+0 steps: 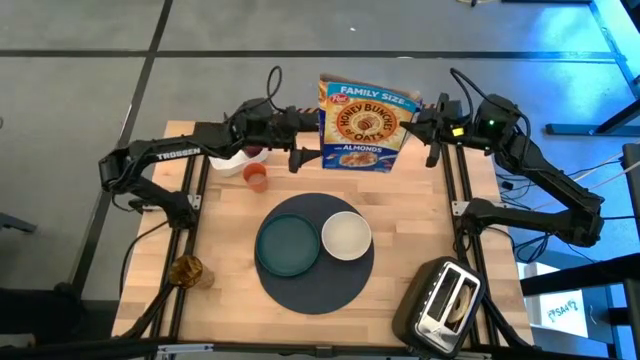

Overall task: Arrange a breakfast setting
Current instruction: Pour the cereal from the cereal box into the gray bowl

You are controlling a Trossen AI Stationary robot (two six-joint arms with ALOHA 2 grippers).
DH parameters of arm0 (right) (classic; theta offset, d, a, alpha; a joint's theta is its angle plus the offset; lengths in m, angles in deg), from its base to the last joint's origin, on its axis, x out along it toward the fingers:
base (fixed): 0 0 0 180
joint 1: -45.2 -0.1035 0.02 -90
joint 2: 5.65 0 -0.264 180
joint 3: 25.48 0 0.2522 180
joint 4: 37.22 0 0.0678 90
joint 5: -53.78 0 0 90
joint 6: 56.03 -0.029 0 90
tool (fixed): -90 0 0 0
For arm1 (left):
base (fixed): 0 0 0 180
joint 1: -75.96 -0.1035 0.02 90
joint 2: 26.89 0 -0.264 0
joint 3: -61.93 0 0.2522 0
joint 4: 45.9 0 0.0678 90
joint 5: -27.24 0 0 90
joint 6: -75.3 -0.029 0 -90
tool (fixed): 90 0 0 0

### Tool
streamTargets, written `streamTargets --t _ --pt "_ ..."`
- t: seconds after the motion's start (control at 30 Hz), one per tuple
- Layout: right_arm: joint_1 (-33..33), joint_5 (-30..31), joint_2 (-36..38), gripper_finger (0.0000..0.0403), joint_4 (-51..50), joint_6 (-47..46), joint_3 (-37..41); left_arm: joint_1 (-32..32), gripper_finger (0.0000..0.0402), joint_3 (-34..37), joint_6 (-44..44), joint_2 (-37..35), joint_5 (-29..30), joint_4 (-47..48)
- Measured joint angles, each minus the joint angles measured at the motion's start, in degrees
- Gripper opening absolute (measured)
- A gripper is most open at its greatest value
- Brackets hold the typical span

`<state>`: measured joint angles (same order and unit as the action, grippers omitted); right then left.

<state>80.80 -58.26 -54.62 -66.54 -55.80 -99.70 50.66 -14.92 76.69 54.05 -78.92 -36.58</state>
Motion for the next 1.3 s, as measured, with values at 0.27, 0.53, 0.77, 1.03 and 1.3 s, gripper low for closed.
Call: streamTargets --t 0.27,0.53,0.77,1.03,1.3 --pt "0.0 -1.1 0.0 0.0000 4.0 -0.9 0.0 1.6 0.0377 0.0 2.1 4.5 0.5 -6.0" --pt "0.0 -2.7 0.0 0.0000 5.9 -1.9 0.0 2.4 0.0357 0.0 2.7 8.1 4.2 -10.8" --pt "0.0 -3.5 0.0 0.0001 5.6 -5.3 0.0 2.6 0.0185 0.0 0.0 7.2 2.7 -10.4" --pt "0.0 -2.7 1.1 0.0072 4.3 -8.9 0.1 2.1 0.0009 0.0 -9.0 1.3 -1.5 1.2" --pt "0.0 10.7 7.9 0.0193 5.6 -4.1 0.0 4.5 0.0006 0.1 -34.8 -11.1 10.4 26.0"
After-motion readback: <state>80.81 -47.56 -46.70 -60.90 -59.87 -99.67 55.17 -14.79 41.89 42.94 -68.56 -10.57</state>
